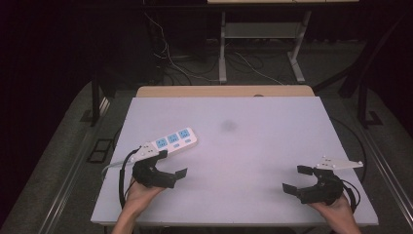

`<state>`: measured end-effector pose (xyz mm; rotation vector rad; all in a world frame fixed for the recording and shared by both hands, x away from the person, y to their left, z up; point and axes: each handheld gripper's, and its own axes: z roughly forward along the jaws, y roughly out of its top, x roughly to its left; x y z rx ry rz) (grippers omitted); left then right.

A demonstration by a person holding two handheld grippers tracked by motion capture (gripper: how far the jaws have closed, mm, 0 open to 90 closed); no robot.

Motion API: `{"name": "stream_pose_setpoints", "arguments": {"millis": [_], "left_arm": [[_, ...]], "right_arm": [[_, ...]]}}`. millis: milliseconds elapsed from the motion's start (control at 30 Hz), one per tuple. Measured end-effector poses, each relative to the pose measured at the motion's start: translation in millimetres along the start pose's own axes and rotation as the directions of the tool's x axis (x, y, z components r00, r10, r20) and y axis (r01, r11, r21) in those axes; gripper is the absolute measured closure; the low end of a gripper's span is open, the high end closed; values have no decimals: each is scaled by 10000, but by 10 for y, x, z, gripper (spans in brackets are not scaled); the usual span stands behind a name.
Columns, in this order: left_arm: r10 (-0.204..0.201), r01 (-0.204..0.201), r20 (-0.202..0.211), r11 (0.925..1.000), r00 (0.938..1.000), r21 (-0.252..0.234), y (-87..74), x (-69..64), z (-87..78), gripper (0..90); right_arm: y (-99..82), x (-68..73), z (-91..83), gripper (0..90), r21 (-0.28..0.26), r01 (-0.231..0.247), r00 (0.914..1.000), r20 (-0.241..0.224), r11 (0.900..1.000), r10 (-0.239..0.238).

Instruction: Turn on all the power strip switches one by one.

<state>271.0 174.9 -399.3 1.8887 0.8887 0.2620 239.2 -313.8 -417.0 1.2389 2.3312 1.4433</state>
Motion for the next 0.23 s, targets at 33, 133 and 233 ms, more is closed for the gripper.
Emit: {"name": "stream_pose_setpoints", "arguments": {"millis": [33,133,233], "left_arm": [[-52,52,71,10000,10000,-44,-21,-12,-4,0],[5,-9,222,9999,9998,163,-99,-60,13,0],[46,-64,394,9990,9992,446,-150,-93,31,0]], "right_arm": [[0,1,1,6,-8,-4,10000,-13,10000,4],[-1,14,3,6,-38,29,10000,-41,10000,-29],[-6,21,6,6,-65,37,10000,-84,10000,-38]]}}
